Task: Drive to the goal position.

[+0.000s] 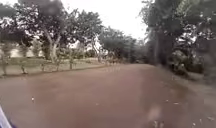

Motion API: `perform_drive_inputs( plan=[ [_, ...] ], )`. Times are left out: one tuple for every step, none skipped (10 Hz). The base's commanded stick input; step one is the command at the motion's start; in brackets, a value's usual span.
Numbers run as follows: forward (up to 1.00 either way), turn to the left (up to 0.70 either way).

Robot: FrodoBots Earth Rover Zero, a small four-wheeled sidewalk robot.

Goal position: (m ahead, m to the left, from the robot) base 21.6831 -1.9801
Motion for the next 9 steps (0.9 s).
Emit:
perform_drive_inputs(
  plan=[
    [0.0, 0.0],
    [0.0, 0.0],
    [0.0, 0.0],
    [0.0, 0.0],
    [0.0, 0.0],
    [0.0, 0.0],
    [0.0, 0.0],
    [0.0, 0.0],
    [0.0, 0.0]
  ],
)
